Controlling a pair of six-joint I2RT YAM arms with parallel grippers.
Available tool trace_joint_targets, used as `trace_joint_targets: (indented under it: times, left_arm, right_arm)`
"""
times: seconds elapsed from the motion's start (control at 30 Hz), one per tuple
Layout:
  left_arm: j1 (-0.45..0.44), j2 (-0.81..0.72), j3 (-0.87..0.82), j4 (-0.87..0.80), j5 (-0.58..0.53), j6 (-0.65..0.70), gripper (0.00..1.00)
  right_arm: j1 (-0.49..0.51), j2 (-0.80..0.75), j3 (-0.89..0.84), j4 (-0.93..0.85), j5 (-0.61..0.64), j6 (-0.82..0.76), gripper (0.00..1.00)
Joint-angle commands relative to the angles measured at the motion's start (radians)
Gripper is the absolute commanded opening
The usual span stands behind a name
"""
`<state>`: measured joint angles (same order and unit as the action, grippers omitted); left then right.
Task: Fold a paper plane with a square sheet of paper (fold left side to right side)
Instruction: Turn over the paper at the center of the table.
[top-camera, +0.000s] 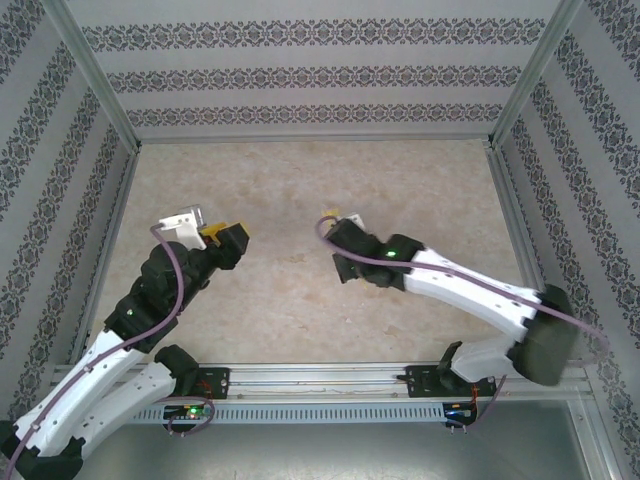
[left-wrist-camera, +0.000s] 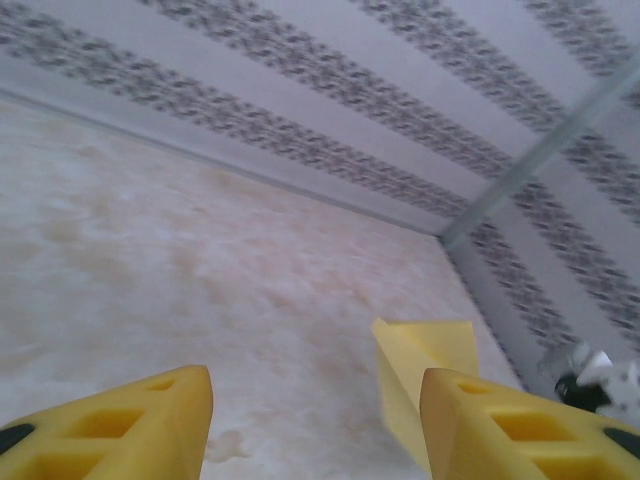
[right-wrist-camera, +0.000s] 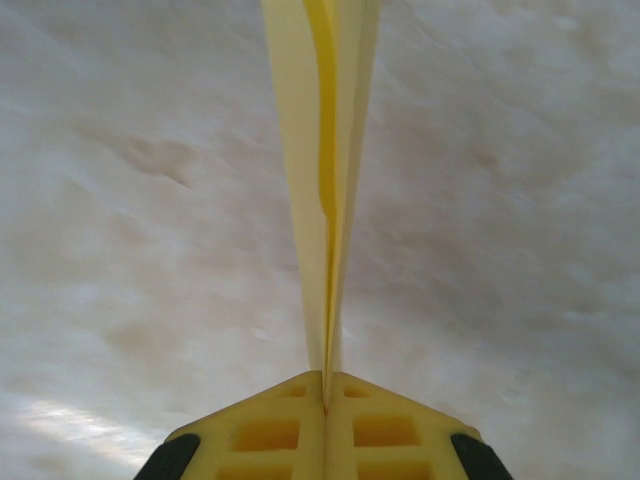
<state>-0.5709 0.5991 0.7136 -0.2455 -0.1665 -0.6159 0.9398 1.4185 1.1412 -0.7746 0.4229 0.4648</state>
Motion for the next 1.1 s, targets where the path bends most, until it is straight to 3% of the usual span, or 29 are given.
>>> trace_joint_targets:
  times: [0.0,0.1,0.23,0.47,0.63,0.8,1.07]
  left_arm:
    - [0.014,-0.024,-0.007,-0.132,-0.138,0.011,0.56]
    - [0.016,-0.027,-0.002,-0.15,-0.149,0.01,0.56]
    - [0.016,-0.022,0.003,-0.153,-0.151,0.012,0.56]
    - [0.019,0.008,-0.01,-0.142,-0.11,0.005,0.57]
    - [0.019,0.068,-0.022,-0.096,-0.045,-0.03,0.58]
    - [0.019,0.221,-0.034,0.011,0.089,-0.088,0.6]
    - [0.006,0.484,-0.051,0.231,0.289,-0.233,0.58]
  right_arm:
    - [0.045,0.155,0.077,-0.23,0.311,0.024,0.0]
    - [0.068,0.299,0.125,-0.257,0.357,0.064,0.0]
    - [0.083,0.469,0.182,-0.252,0.322,0.086,0.0]
    - [0.1,0.56,0.22,-0.175,0.108,0.067,0.27]
    - [0.081,0.415,0.158,-0.107,-0.016,0.075,0.45]
    - [0.0,0.186,0.052,-0.055,-0.11,0.042,0.58]
    - [-0.232,-0.196,-0.201,0.117,-0.309,0.02,0.74]
